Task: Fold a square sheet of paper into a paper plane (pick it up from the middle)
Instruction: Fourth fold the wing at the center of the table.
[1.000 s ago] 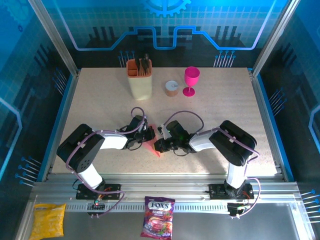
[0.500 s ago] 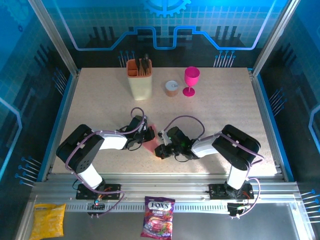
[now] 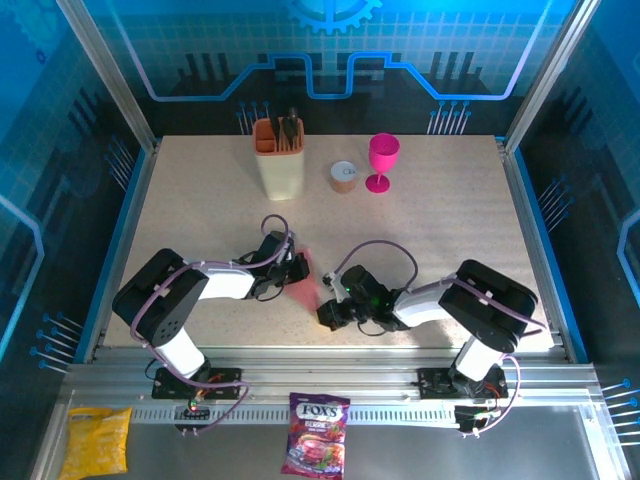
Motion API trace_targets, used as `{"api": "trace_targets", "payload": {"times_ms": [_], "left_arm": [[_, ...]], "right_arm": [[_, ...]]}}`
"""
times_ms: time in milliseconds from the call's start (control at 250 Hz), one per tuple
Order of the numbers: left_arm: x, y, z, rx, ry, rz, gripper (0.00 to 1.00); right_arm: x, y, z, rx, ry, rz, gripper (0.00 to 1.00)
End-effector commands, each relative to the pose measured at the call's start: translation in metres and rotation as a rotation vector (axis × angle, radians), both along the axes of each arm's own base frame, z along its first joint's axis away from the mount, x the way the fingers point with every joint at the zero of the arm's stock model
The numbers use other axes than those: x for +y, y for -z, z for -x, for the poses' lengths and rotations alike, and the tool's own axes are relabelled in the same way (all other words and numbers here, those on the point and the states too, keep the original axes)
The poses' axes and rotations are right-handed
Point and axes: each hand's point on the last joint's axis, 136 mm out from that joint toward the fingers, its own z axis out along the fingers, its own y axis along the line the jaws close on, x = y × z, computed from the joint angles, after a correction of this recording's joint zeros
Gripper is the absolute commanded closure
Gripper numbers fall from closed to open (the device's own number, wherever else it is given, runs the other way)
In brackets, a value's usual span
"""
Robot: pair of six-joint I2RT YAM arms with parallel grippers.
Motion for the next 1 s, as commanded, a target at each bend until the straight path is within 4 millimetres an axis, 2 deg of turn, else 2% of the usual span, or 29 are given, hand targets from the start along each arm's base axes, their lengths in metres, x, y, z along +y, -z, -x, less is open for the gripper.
{"api": "trace_targets", "payload": {"times_ms": [0,112,236,387,563,667,767,871,995], "left_arm": [[0.032,0.031,0.018,0.1,-0.05,-0.144,1.0],[0.037,0.033,0.021,0.125,-0.087,-0.151,1.0],[0.049,0.038,0.029,0.173,-0.174,-0.163,1.0],[0.066,0.043,0.045,0.229,-0.319,-0.168,1.0],[0.072,0.04,0.06,0.27,-0.45,-0.17,1.0],[0.069,0.037,0.061,0.274,-0.467,-0.158,1.0],[0.067,0.037,0.06,0.279,-0.465,-0.157,1.0],[0.067,0.037,0.06,0.279,-0.464,-0.16,1.0],[0.068,0.038,0.06,0.281,-0.463,-0.166,1.0]], "right_arm": [[-0.071,0.058,0.059,0.261,-0.002,0.266,1.0],[-0.08,0.04,0.041,0.24,0.066,0.217,1.0],[-0.076,0.005,0.016,0.177,0.119,0.17,1.0],[-0.05,-0.038,-0.01,0.101,0.138,0.093,1.0],[-0.005,-0.062,-0.032,0.071,0.112,0.017,1.0],[0.022,-0.063,-0.04,0.076,0.086,-0.009,1.0],[0.04,-0.053,-0.047,0.089,0.074,-0.007,1.0],[0.044,-0.034,-0.051,0.114,0.081,0.017,1.0],[0.038,-0.013,-0.055,0.144,0.103,0.047,1.0]]}}
